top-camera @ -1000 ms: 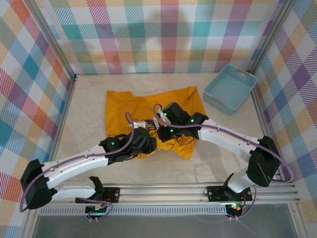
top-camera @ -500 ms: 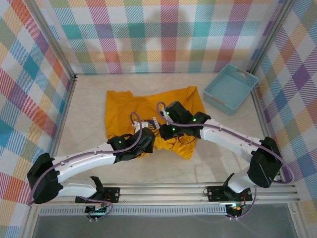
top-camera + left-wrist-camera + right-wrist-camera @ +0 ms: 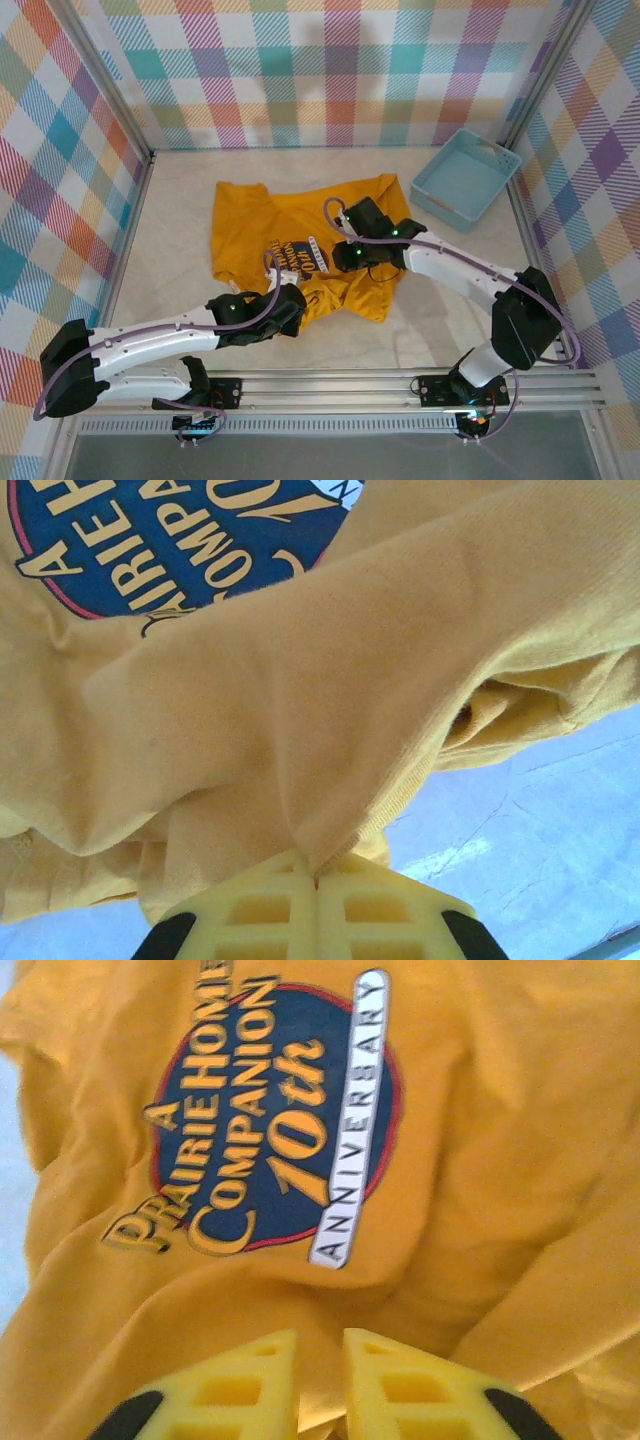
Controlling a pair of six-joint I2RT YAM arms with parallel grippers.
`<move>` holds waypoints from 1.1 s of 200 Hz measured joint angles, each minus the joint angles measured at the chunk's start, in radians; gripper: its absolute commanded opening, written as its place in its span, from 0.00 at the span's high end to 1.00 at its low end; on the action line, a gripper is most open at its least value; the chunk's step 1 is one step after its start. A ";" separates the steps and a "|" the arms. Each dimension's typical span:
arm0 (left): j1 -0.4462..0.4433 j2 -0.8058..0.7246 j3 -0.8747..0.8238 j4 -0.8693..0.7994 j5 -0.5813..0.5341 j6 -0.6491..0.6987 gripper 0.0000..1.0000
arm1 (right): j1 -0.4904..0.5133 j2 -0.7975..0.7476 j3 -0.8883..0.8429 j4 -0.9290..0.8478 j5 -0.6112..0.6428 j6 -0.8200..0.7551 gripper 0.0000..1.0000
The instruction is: Fold the inside-out t-shirt
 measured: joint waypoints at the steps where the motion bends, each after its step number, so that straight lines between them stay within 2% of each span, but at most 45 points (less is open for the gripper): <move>1: 0.000 0.000 0.000 0.000 0.000 0.000 1.00 | 0.002 -0.002 -0.002 0.001 -0.002 0.001 0.62; 38: 0.000 -0.026 -0.003 0.006 -0.010 -0.010 1.00 | 0.167 -0.111 -0.091 0.031 -0.061 -0.035 0.44; 54: 0.000 -0.045 -0.006 0.007 -0.013 -0.013 1.00 | 0.211 -0.129 -0.112 0.050 -0.076 -0.041 0.44; 76: 0.000 -0.055 -0.006 0.007 -0.013 -0.013 1.00 | 0.215 -0.112 -0.116 0.070 -0.064 -0.040 0.44; 91: 0.000 -0.058 -0.006 0.007 -0.012 -0.013 1.00 | 0.215 -0.089 -0.115 0.080 -0.037 -0.042 0.57; 112: 0.000 -0.072 -0.012 0.008 -0.011 -0.013 1.00 | 0.215 -0.037 -0.087 0.071 0.042 -0.027 0.91; 125: 0.000 -0.091 -0.021 0.006 -0.013 -0.016 1.00 | 0.206 0.004 -0.044 0.055 0.098 -0.016 1.00; 147: 0.000 -0.155 -0.029 0.000 -0.047 -0.027 1.00 | 0.183 0.027 -0.013 0.048 0.151 -0.008 1.00; 190: 0.036 -0.420 -0.037 -0.052 -0.134 -0.057 1.00 | 0.099 0.014 -0.051 0.037 0.208 -0.060 1.00; 220: 0.134 -0.458 -0.042 -0.053 -0.094 -0.057 1.00 | 0.109 0.014 -0.077 0.064 0.166 -0.087 0.80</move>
